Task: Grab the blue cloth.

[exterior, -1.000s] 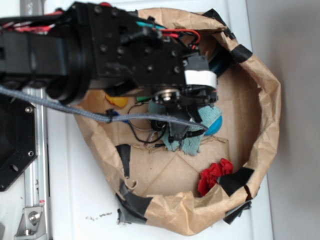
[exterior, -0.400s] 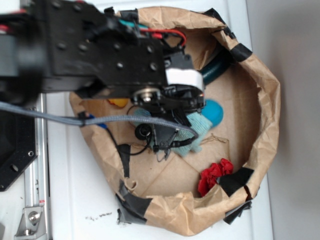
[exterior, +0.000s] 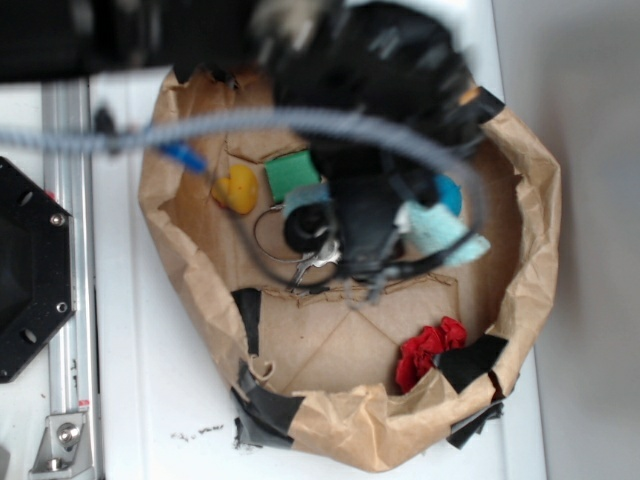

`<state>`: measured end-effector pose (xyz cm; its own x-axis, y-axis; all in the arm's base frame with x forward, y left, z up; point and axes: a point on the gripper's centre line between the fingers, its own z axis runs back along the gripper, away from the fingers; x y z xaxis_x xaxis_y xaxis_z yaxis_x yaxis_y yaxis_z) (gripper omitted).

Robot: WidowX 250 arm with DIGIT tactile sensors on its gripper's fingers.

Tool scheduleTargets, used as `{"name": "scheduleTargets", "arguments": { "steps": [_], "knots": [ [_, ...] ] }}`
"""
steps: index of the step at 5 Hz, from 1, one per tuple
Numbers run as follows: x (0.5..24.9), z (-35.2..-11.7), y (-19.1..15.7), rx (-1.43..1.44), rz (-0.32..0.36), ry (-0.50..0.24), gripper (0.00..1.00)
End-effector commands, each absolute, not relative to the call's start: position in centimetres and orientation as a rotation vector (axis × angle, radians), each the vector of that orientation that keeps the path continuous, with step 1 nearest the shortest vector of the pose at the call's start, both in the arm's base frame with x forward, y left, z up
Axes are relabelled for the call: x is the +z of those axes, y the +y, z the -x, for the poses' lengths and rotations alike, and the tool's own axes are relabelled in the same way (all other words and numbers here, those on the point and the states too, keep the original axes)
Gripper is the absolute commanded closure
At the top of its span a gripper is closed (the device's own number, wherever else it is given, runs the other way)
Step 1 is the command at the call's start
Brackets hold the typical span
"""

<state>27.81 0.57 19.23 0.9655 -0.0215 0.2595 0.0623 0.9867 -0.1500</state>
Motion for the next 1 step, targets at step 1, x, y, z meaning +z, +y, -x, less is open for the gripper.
{"name": "scheduleTargets", "arguments": {
  "steps": [1],
  "knots": [
    [19.88, -26.94, 0.91, -0.029, -0.005, -0.231, 1.00]
  ]
}}
